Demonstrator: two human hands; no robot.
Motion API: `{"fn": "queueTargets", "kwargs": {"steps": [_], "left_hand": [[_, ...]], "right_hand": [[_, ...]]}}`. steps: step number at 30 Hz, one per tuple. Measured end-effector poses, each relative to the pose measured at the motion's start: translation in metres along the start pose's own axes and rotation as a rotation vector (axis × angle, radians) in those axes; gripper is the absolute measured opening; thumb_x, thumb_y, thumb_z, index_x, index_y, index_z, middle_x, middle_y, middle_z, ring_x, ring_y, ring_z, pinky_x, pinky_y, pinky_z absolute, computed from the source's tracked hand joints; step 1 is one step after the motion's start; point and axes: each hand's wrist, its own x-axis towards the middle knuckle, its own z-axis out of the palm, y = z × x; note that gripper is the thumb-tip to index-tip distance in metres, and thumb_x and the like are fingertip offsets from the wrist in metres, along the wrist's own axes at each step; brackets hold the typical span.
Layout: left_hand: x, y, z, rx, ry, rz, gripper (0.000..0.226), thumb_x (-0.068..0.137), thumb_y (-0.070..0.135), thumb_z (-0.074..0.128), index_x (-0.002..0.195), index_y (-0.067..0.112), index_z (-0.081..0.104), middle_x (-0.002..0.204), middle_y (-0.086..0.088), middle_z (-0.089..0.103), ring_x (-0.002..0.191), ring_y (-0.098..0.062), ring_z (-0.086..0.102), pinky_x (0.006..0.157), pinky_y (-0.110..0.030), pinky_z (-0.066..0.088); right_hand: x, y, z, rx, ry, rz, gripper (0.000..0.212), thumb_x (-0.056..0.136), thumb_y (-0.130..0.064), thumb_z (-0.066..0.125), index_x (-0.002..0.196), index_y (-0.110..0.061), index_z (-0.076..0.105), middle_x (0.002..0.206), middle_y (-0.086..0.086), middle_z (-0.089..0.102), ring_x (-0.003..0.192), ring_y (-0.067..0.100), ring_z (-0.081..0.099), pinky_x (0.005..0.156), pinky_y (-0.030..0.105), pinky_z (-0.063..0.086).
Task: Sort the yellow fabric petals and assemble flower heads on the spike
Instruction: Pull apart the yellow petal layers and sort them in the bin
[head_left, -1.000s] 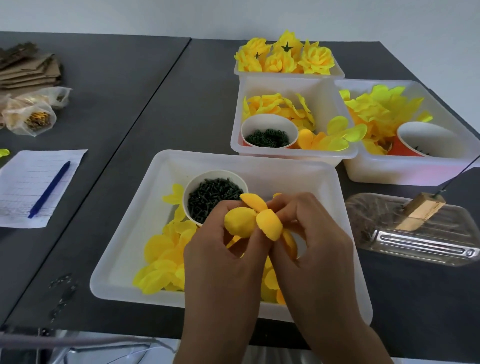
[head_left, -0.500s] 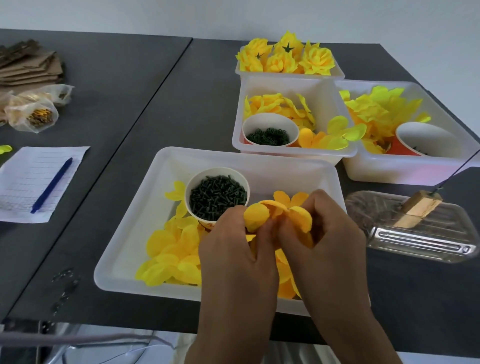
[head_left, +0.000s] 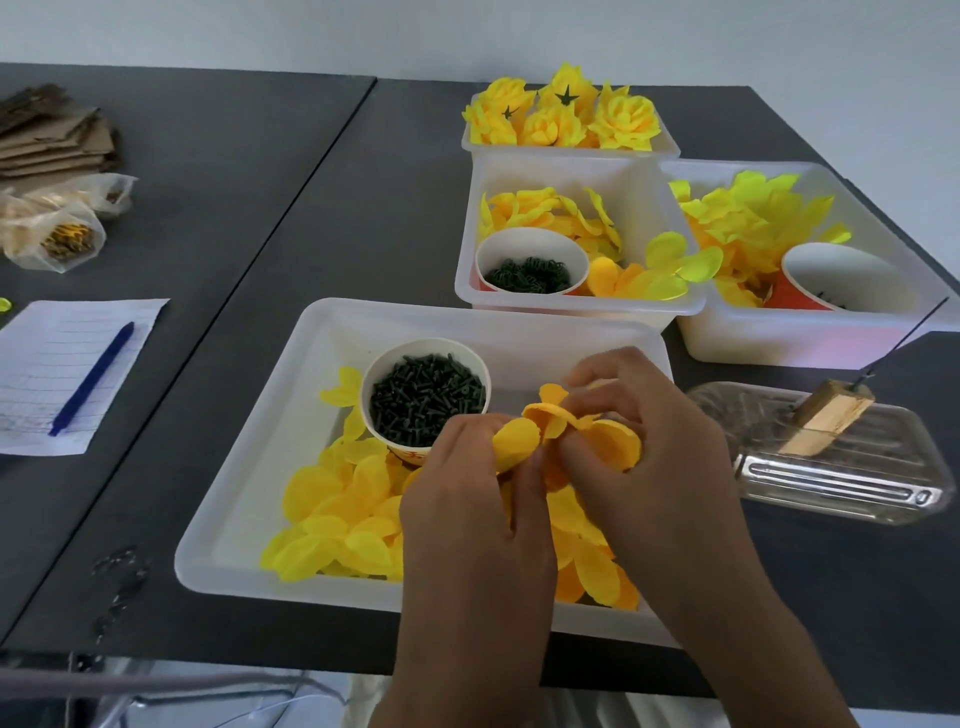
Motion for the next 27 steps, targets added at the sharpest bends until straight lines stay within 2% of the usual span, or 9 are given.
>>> {"fn": "queueTargets", "kwargs": {"steps": [2,7,10,12,17,18,21,24,27], "left_hand": [[0.001,0.0,0.0,0.015,0.009,0.009,0.004,0.092,0.023,0.06,0.095,0.022,0.064,0.089,0.013,0.062,0.085,0.001,0.057,0.072,-0.016,0.049],[0.0,0.003,0.0,-0.037,0.066,0.02,0.014,0.09,0.022,0.058,0.102,0.022,0.065,0.098,0.013,0.064,0.091,0.003,0.057,0.072,-0.005,0.047],[-0.002,0.004,-0.001,-0.074,0.097,0.062,0.011,0.092,0.023,0.059,0.102,0.026,0.062,0.101,0.016,0.063,0.093,0.008,0.056,0.071,-0.001,0.043],[-0.003,0.005,-0.001,-0.117,0.097,0.083,0.011,0.093,0.025,0.055,0.102,0.028,0.061,0.105,0.016,0.063,0.095,0.007,0.058,0.07,-0.003,0.045],[0.003,-0.005,-0.006,-0.139,0.145,0.012,0.01,0.091,0.029,0.057,0.101,0.032,0.058,0.104,0.013,0.06,0.099,-0.008,0.061,0.075,-0.026,0.054],[0.004,-0.007,-0.008,-0.114,0.159,0.006,0.008,0.091,0.03,0.056,0.1,0.031,0.057,0.102,0.011,0.059,0.096,-0.009,0.06,0.076,-0.025,0.053],[0.006,-0.006,-0.012,-0.03,0.181,-0.002,0.009,0.089,0.038,0.054,0.096,0.033,0.053,0.095,0.014,0.055,0.085,-0.003,0.053,0.075,-0.006,0.042],[0.007,-0.003,-0.014,-0.032,0.122,-0.05,0.022,0.08,0.051,0.067,0.088,0.04,0.051,0.087,0.02,0.055,0.08,0.002,0.052,0.068,-0.004,0.039],[0.008,-0.006,-0.016,0.004,0.098,-0.061,0.022,0.075,0.041,0.073,0.08,0.035,0.052,0.075,0.019,0.054,0.074,0.006,0.05,0.064,-0.002,0.037]], "right_hand": [[0.002,0.0,0.0,-0.05,0.007,-0.039,0.007,0.085,-0.027,0.066,0.084,-0.032,0.061,0.074,-0.017,0.064,0.081,0.001,0.06,0.063,0.007,0.044],[0.002,-0.005,0.006,-0.011,0.103,0.011,0.023,0.087,-0.026,0.063,0.066,-0.024,0.056,0.069,-0.014,0.061,0.068,-0.003,0.058,0.05,0.004,0.039],[0.01,-0.006,0.001,0.22,0.079,0.182,0.025,0.088,-0.02,0.06,0.065,-0.011,0.055,0.053,-0.008,0.059,0.047,-0.001,0.058,0.037,0.007,0.036],[0.013,-0.008,-0.004,0.348,0.058,0.248,0.027,0.089,-0.019,0.06,0.066,-0.005,0.053,0.046,-0.005,0.058,0.04,0.004,0.059,0.036,0.011,0.04],[0.008,-0.013,-0.004,0.303,0.018,0.162,0.028,0.077,-0.047,0.061,0.074,-0.019,0.059,0.066,-0.002,0.067,0.056,0.011,0.067,0.045,0.018,0.051],[0.008,-0.011,-0.003,0.273,-0.001,0.161,0.024,0.077,-0.047,0.063,0.075,-0.023,0.061,0.07,-0.004,0.068,0.062,0.01,0.067,0.049,0.018,0.052],[0.005,-0.01,0.0,0.201,0.034,0.137,0.018,0.08,-0.044,0.066,0.075,-0.027,0.06,0.073,-0.01,0.067,0.072,0.006,0.065,0.056,0.011,0.048],[-0.002,-0.016,0.008,0.137,0.142,0.057,0.02,0.084,-0.042,0.063,0.074,-0.027,0.055,0.075,-0.015,0.063,0.076,0.001,0.061,0.057,0.005,0.043],[-0.01,-0.02,0.012,0.124,0.119,0.033,0.021,0.083,-0.045,0.063,0.075,-0.029,0.051,0.079,-0.016,0.062,0.077,0.001,0.061,0.058,0.01,0.047]]}}
